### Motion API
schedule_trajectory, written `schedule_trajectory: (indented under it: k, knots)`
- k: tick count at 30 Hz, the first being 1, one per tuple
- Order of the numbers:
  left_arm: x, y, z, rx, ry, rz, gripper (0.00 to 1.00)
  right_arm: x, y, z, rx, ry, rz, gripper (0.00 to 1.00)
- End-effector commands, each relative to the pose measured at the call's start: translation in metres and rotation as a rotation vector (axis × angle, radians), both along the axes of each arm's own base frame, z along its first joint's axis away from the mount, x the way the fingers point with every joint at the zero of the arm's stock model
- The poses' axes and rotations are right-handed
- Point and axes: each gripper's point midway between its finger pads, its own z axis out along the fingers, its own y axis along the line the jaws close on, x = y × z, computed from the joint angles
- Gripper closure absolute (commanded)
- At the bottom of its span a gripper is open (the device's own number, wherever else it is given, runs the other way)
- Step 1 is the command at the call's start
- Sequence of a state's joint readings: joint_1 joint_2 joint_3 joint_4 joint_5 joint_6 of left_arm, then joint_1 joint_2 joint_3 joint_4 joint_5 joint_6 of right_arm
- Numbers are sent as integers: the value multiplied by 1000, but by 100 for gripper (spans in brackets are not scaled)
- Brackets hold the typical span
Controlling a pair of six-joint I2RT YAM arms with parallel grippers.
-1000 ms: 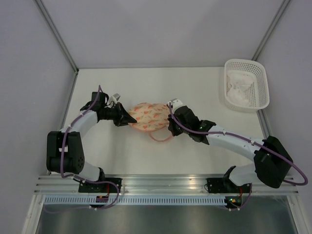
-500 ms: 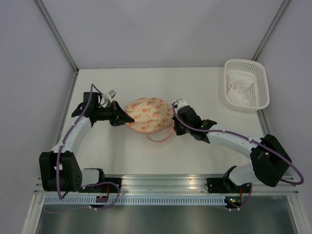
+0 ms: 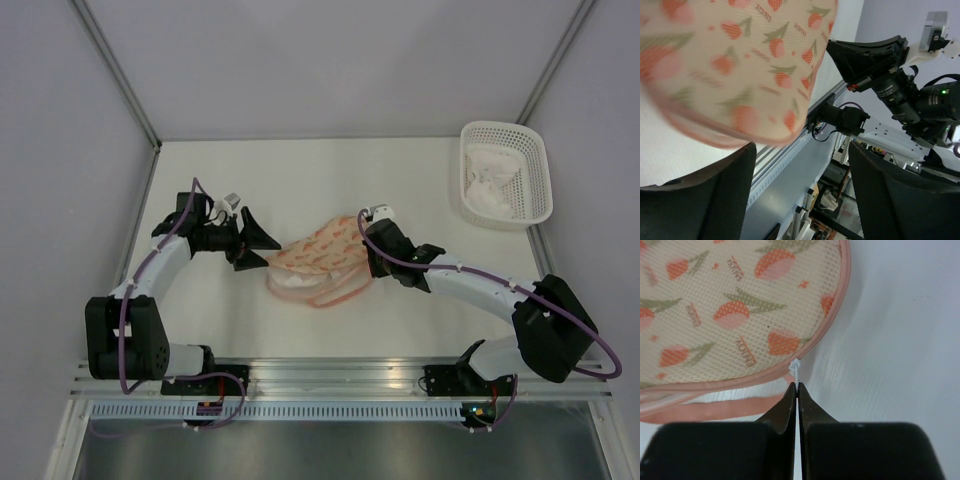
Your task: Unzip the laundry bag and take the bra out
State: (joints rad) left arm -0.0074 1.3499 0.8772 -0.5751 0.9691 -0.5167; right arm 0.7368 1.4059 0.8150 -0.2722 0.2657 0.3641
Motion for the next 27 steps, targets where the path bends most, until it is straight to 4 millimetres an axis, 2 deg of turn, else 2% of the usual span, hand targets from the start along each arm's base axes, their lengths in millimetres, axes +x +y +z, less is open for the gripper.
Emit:
schedule_trajectory:
  k: [1, 2, 8, 10, 12, 14, 18, 20, 23, 27]
  knots:
    - [7, 7, -12, 56, 15, 47, 17, 10, -7, 16, -4, -46, -61, 100]
    - [8, 7, -12, 55, 23, 60, 13, 9, -8, 17, -7, -47, -63, 100]
    - [15, 13, -6, 98, 13, 128, 8, 13, -19, 23, -24, -59, -131, 99]
    - [9, 14, 0, 101, -6, 146, 7, 16, -29, 27, -33, -75, -192, 100]
    - [4, 16, -2, 111, 3, 173, 7, 13, -38, 27, -45, -72, -230, 100]
    - [-4, 16, 7, 102, -15, 195, 6, 7, -42, 28, -46, -51, -244, 100]
    - [-24, 19, -2, 120, -1, 223, 6, -10, -36, 24, -5, 7, -216, 100]
    - [-32, 20, 0, 126, -3, 233, 6, -24, -25, 24, 14, 26, -165, 99]
    - [-41, 19, -1, 112, 25, 261, 5, -48, 5, 24, 62, 77, -47, 100]
    - [-56, 19, 3, 86, 36, 340, 4, -86, 59, 32, 173, 151, 160, 100]
